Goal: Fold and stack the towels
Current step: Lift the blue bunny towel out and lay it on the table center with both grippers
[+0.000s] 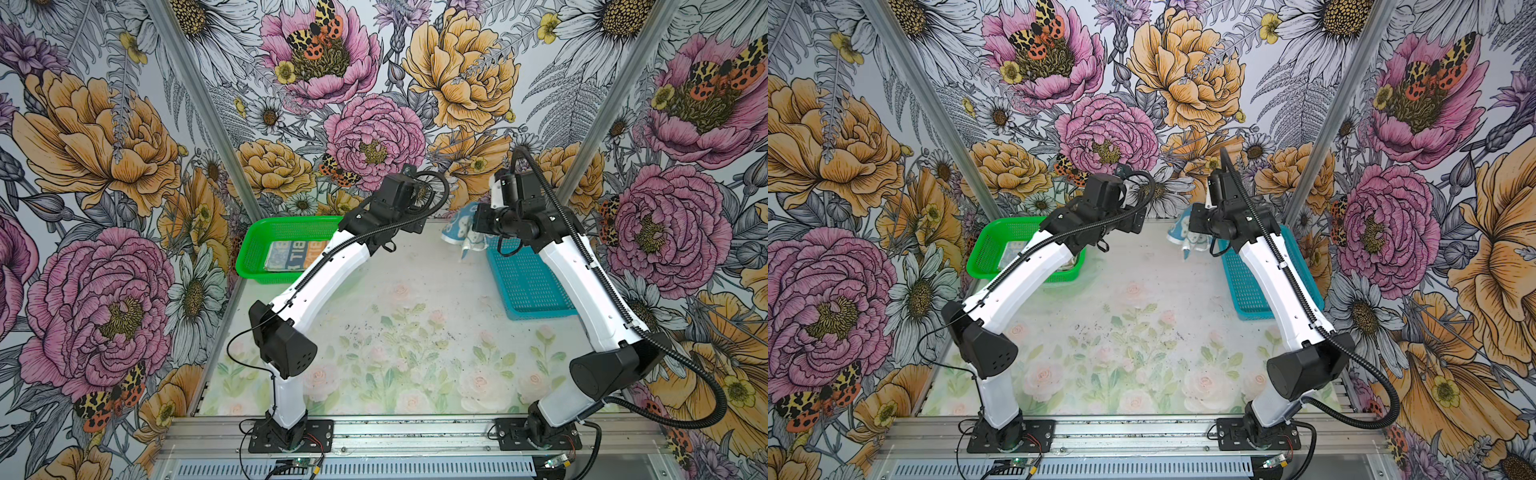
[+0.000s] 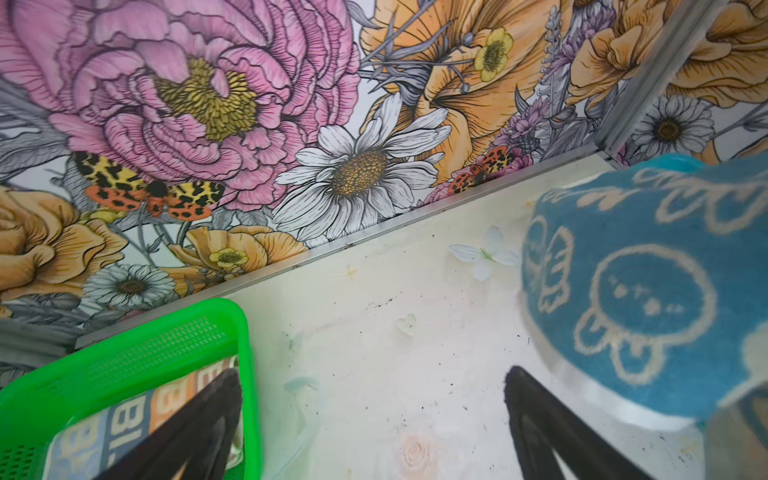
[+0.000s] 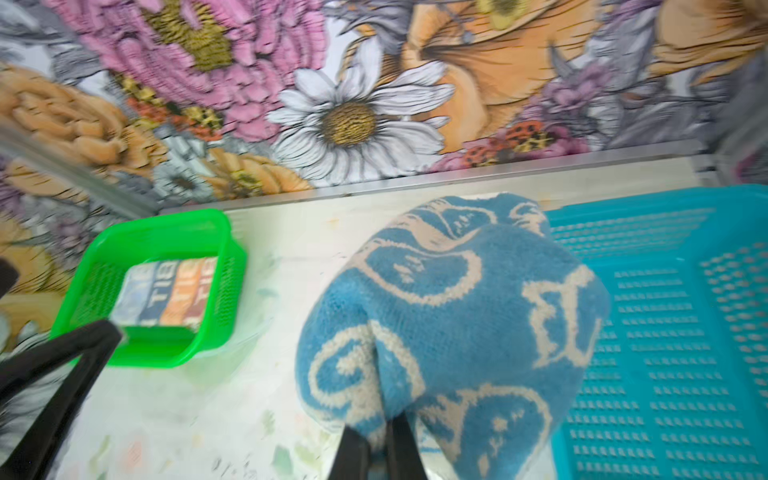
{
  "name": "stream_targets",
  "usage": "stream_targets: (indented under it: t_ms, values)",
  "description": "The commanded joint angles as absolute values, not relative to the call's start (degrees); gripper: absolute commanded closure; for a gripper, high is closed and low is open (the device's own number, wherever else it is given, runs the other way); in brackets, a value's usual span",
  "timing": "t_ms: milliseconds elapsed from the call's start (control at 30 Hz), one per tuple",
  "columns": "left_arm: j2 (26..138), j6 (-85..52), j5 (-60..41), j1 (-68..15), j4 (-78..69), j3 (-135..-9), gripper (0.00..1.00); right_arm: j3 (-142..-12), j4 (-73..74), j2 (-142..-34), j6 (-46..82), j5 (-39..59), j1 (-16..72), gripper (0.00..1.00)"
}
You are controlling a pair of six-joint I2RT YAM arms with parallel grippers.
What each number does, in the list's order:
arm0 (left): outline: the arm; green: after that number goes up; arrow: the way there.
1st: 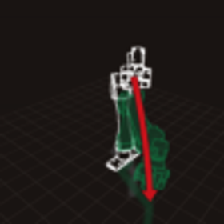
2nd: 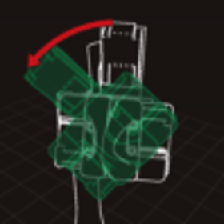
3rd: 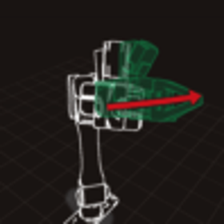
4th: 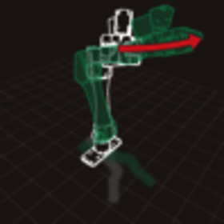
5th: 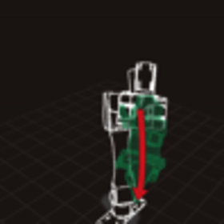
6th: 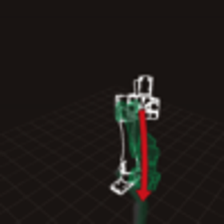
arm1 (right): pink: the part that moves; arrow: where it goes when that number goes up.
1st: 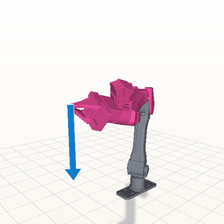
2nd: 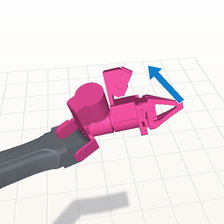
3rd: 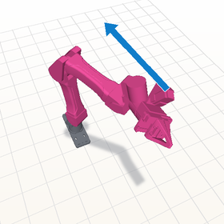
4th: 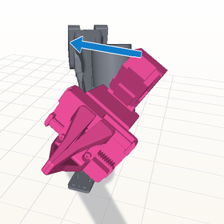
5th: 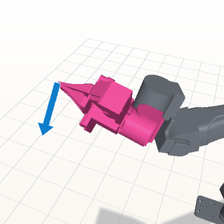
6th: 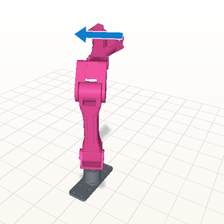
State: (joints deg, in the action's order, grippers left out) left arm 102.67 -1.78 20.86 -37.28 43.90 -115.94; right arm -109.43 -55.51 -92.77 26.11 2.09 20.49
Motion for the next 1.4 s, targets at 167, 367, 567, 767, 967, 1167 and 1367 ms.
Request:
stream_targets:
  t_ms: [167,367,567,767,967,1167,1367]
  values:
    - [88.24,-13.3,15.38,-30.35,37.97,-93.25,0.01,-97.78,-52.53,-99.34,27.43,7.01,20.4,0.47]
    - [85.53,-16.46,9.78,-29.57,37.88,-83.73,0.01,-88.06,-48.16,-100.06,24.9,8.77,20.71,0.01]
    - [83.73,-19.12,7.22,-30.01,37.49,-74.67,0.01,-74.9,-42.11,-95.87,26.0,11.51,22.94,0.01]
    - [81.66,-21.81,4.86,-28.45,34.94,-67.8,0.01,-67.77,-30.02,-97.4,34.1,16.36,28.28,0.01]
    - [80.65,-23.54,2.71,-28.13,32.85,-64.17,0.01,-67.5,-23.33,-100.97,40.38,15.98,30.73,0.17]
    - [80.16,-24.51,0.99,-27.96,31.51,-60.69,0.01,-67.03,-22.32,-101.99,41.74,13.8,30.46,0.25]
    - [79.8,-24.87,0.7,-27.96,31.16,-59.15,0.01,-64.64,-22.01,-101.88,41.69,12.49,29.98,0.27]
